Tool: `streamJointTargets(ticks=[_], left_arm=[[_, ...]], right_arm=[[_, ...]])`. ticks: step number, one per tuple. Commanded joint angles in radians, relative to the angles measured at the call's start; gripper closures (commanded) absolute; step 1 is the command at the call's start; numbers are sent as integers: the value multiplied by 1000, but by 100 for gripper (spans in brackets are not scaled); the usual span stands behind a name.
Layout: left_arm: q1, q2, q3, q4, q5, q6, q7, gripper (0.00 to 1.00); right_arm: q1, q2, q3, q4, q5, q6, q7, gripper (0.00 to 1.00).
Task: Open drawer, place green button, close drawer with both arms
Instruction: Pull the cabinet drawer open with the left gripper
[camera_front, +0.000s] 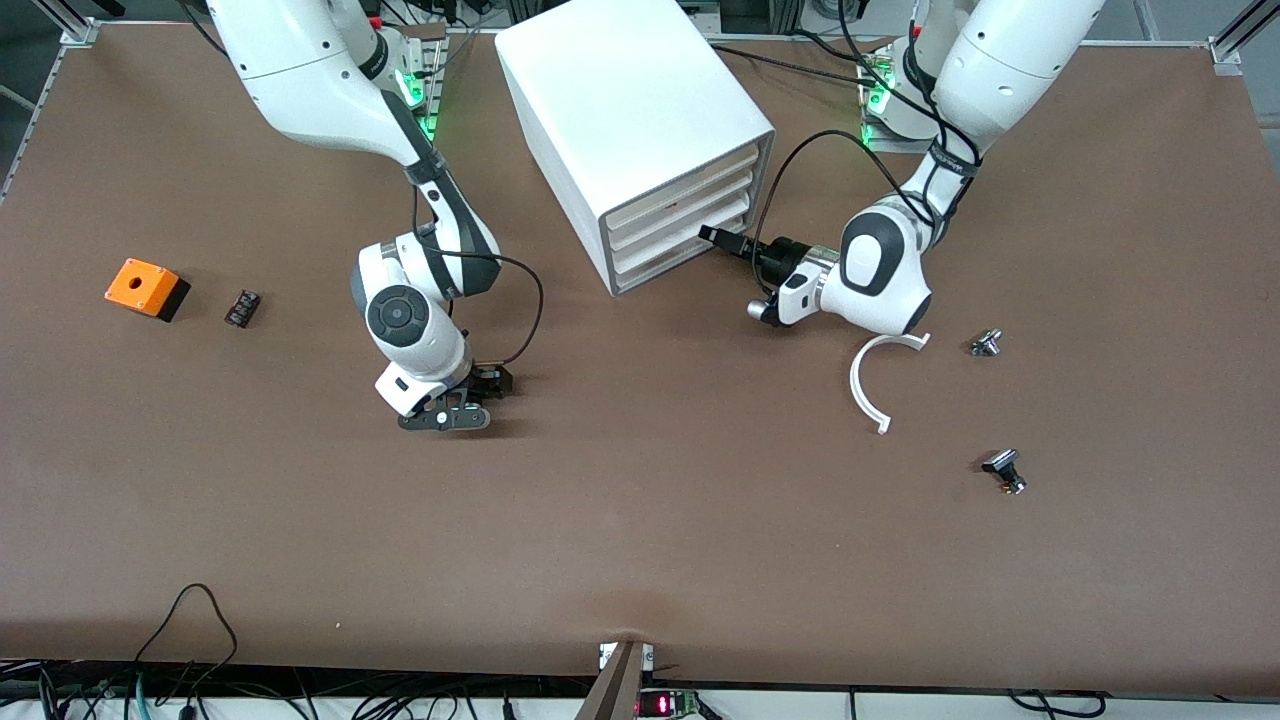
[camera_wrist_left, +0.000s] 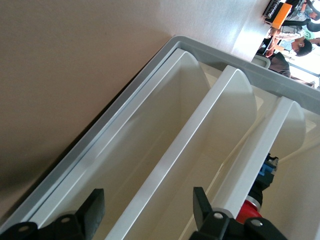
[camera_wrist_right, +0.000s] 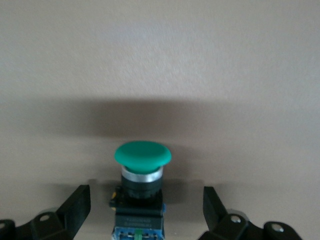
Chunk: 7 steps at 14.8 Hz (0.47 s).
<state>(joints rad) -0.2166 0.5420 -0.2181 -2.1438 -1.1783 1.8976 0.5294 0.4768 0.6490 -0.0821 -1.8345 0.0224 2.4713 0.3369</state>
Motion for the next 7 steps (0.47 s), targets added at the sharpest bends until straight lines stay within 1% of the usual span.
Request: streamJointTargets(ticks=[1, 2, 3, 4, 5, 6, 7], left_arm=[[-27, 19, -33, -13, -43, 64, 27, 44], [-27, 32, -52, -13, -43, 95, 27, 46], [-29, 42, -58, -13, -43, 103, 27, 50], [-32, 50, -58, -13, -43, 106, 27, 56], [-33, 52, -58, -13, -43, 106, 29, 78], [-32, 52, -58, -13, -43, 104, 27, 100], [-30, 50, -57, -11, -40, 104, 26, 100]], right_arm=[[-3, -32, 4, -58, 19, 31, 7, 0], [-3, -31, 4, -60, 21, 29, 7, 1], [-3, -35, 4, -66, 22, 29, 13, 7], [-1, -38, 4, -66, 24, 23, 30, 22], [-1, -42, 5, -66, 24, 20, 51, 44], [-1, -42, 5, -66, 24, 18, 77, 57], [2, -42, 7, -65, 24, 18, 92, 71]])
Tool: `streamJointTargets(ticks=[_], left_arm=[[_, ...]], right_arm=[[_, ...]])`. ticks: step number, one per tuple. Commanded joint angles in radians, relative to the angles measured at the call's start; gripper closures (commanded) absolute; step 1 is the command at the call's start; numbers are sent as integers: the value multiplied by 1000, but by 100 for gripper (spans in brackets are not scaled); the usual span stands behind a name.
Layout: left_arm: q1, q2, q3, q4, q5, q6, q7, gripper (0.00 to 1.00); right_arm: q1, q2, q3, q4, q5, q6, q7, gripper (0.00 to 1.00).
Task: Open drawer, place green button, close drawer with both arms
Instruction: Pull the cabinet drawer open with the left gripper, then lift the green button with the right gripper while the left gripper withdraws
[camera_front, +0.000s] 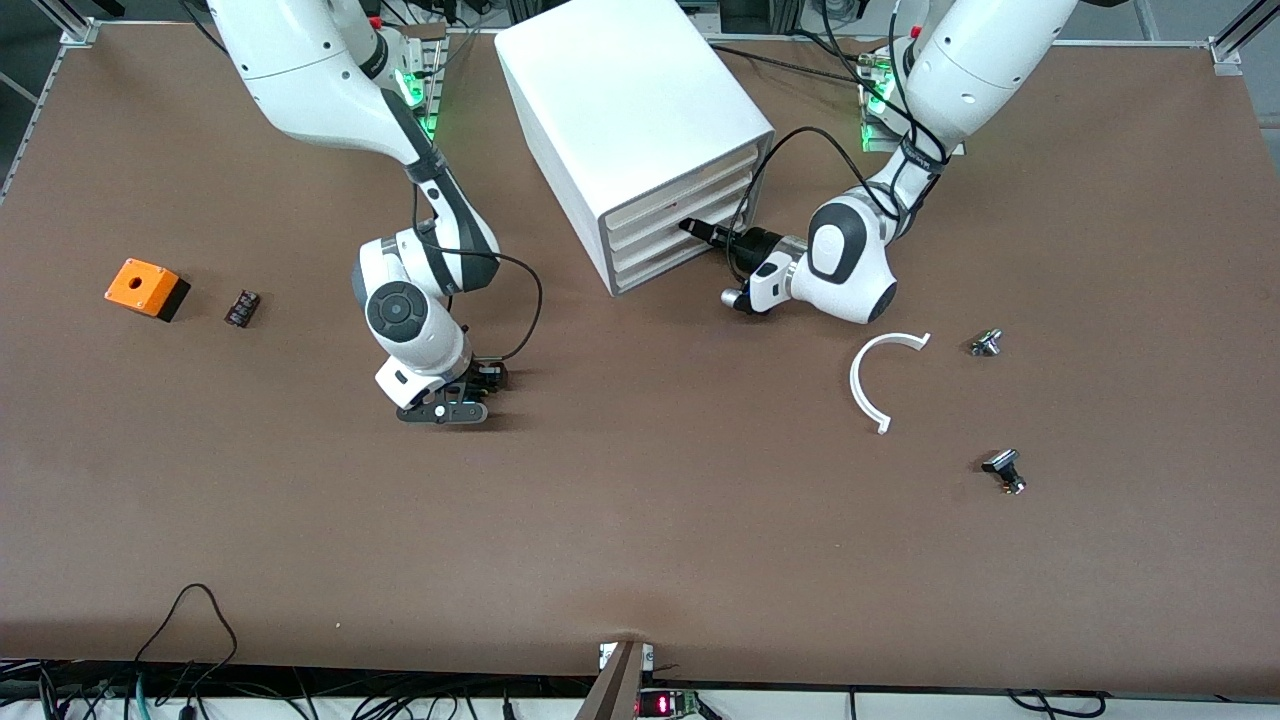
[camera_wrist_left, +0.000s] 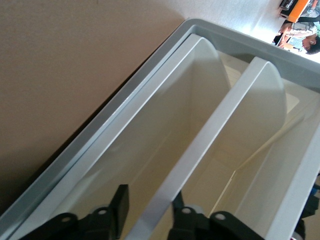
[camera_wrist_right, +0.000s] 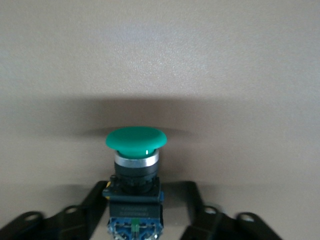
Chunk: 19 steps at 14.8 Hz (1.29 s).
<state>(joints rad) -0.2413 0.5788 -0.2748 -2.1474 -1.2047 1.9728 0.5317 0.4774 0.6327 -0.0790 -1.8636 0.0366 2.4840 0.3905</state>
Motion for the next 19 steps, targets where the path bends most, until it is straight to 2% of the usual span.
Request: streamJointTargets(ticks=[1, 2, 4, 7, 11, 12, 13, 16, 17, 19], left_arm=[[0, 10, 3, -6, -12, 29, 19, 100], [7, 9, 18, 3, -9, 29, 17, 100], [13, 9, 98, 43, 5, 32, 24, 100], [17, 10, 199, 104, 14, 32, 19, 100], [31, 10, 223, 149, 59, 32, 13, 100], [34, 6, 223, 149, 53, 34, 16, 37], [49, -11, 223, 149, 50, 34, 24, 1], [60, -57, 221, 161, 57, 107, 25, 0], [60, -77, 223, 185, 82, 147, 21, 0], [91, -137, 223, 230, 307, 172, 19, 0]], right_arm=[[3, -25, 4, -34, 9, 3, 39, 77], [3, -27, 4, -28, 6, 4, 28, 83], [3, -34, 8, -16, 5, 4, 27, 89], [3, -63, 5, 35, -1, -22, -5, 90], [0, -71, -36, 167, 0, -103, -240, 90], [0, -73, -36, 200, -3, -112, -284, 90], [0, -70, -36, 236, 0, -131, -297, 90], [7, -64, -16, 290, 3, -139, -343, 90], [9, -62, 14, 297, 2, -139, -392, 90], [36, -62, 45, 299, -3, -139, -490, 90]])
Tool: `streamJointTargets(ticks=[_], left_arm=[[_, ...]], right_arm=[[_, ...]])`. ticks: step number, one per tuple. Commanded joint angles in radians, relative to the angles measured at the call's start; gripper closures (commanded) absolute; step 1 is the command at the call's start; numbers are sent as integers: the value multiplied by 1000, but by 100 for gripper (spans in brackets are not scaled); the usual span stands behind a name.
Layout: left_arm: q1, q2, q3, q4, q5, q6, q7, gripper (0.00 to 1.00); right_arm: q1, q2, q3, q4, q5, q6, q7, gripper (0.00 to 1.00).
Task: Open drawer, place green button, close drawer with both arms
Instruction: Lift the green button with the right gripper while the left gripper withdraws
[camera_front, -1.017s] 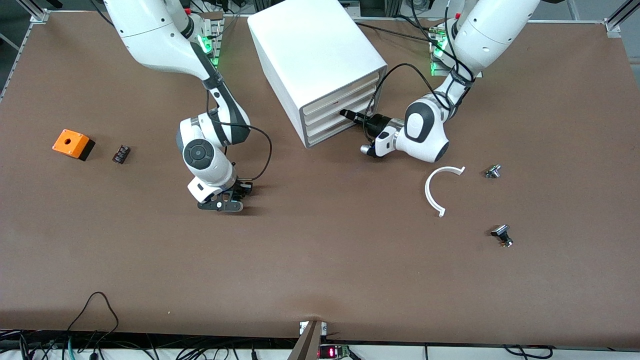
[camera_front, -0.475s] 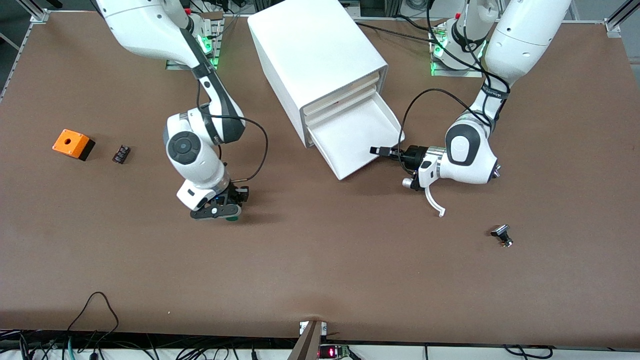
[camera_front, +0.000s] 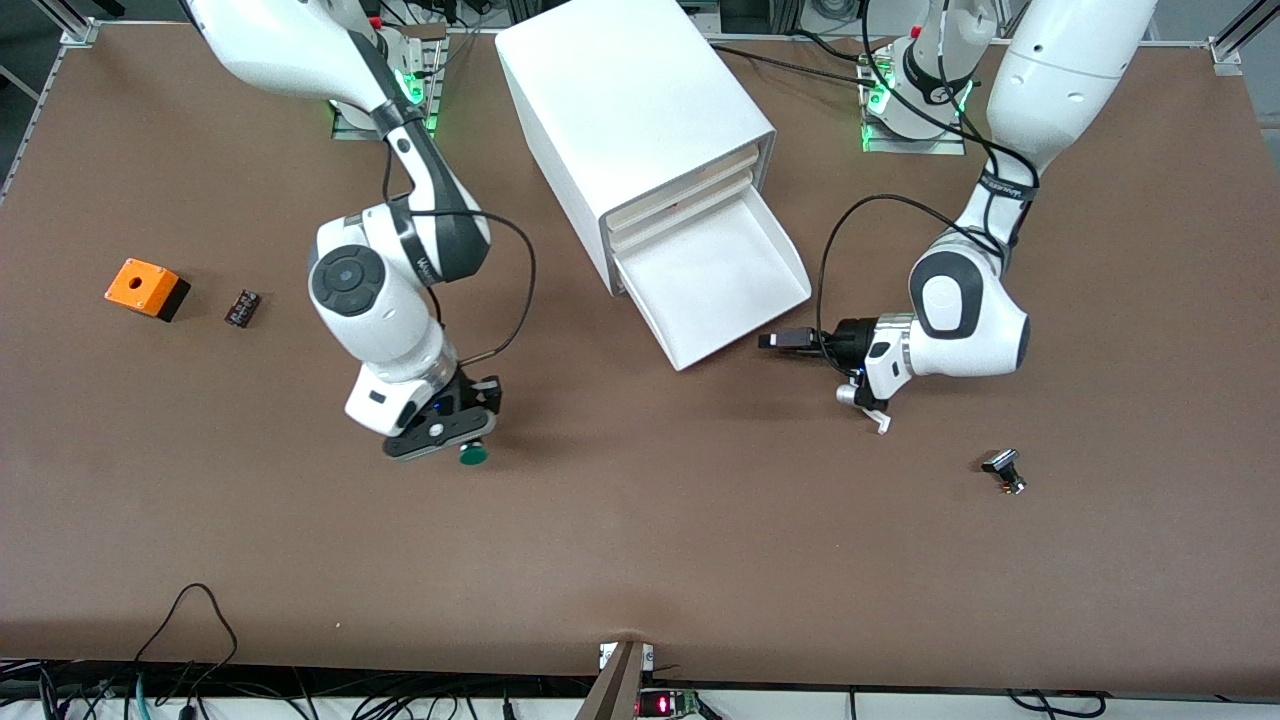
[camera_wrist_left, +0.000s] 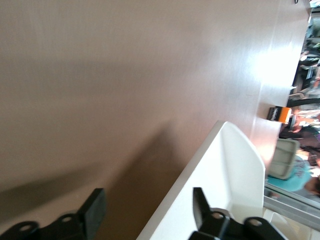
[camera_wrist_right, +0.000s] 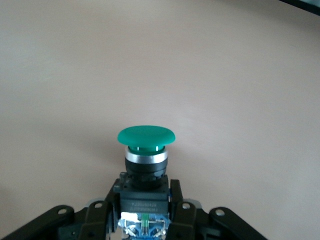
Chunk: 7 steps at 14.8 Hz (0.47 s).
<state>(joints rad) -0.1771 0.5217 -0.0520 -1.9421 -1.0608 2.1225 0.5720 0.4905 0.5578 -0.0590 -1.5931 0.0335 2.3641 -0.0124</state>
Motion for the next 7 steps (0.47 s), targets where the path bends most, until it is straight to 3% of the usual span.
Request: streamJointTargets(ticks=[1, 2, 4, 7], left_arm=[[42, -106, 0, 57, 314, 48, -20, 0], [68, -149, 0, 69, 425, 88, -20, 0], [90, -219, 1, 72, 502, 123, -24, 0], [119, -319, 53, 106, 653, 49, -23, 0]], right_arm=[[35, 14, 31, 30, 0, -19, -153, 90], [48, 17, 33, 31, 2, -16, -243, 90], [54, 17, 51, 48, 9, -12, -413, 89], [66, 19, 114, 77, 2, -20, -535, 89]])
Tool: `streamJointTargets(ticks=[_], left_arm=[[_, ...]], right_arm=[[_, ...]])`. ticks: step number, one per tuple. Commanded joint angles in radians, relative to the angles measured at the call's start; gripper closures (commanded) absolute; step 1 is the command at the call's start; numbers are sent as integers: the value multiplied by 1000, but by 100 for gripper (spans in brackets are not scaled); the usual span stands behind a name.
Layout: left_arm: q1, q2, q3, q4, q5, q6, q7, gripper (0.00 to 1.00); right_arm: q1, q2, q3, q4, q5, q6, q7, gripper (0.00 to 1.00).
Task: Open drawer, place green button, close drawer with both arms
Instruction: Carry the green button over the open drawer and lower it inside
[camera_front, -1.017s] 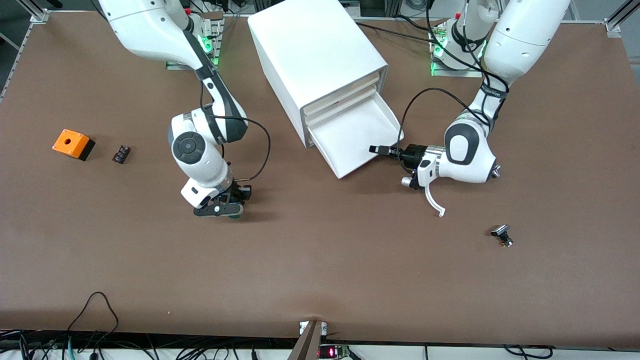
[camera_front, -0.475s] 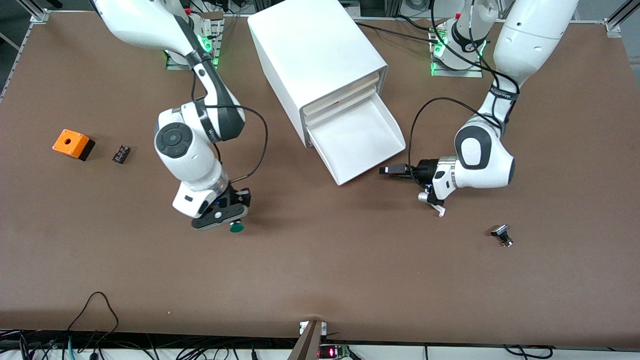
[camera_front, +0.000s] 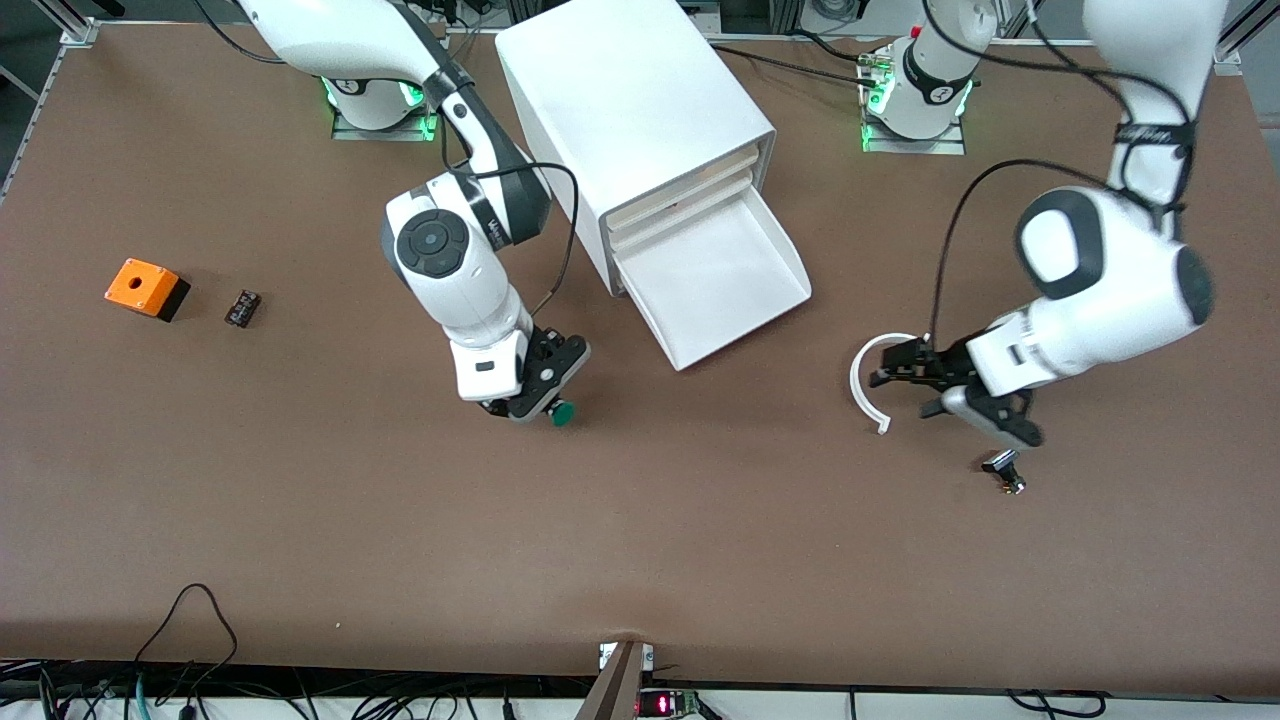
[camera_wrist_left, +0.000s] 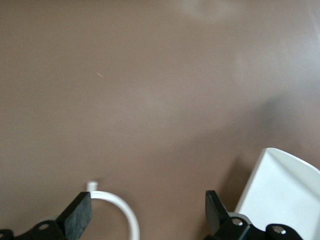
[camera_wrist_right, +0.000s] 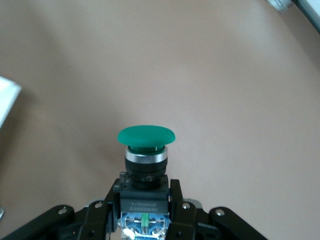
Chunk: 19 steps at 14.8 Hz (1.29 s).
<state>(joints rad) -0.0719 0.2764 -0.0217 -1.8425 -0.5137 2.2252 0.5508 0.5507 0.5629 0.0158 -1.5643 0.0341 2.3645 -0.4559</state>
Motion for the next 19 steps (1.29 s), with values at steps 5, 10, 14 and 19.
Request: streamJointTargets(ticks=[5, 10, 14, 19], left_arm=[[58, -203, 29, 166, 469, -434, -99, 0], [57, -215, 19, 249, 647, -674, -381, 0], [58, -223, 22, 252, 606, -667, -390, 0], [95, -224, 37, 249, 514, -630, -393, 0]], right_arm=[[96, 28, 105, 120, -13, -108, -269, 88], [215, 74, 104, 248, -123, -263, -280, 88], [279, 130, 101, 262, -126, -258, -378, 88], [313, 175, 92, 268, -178, -258, -388, 88]])
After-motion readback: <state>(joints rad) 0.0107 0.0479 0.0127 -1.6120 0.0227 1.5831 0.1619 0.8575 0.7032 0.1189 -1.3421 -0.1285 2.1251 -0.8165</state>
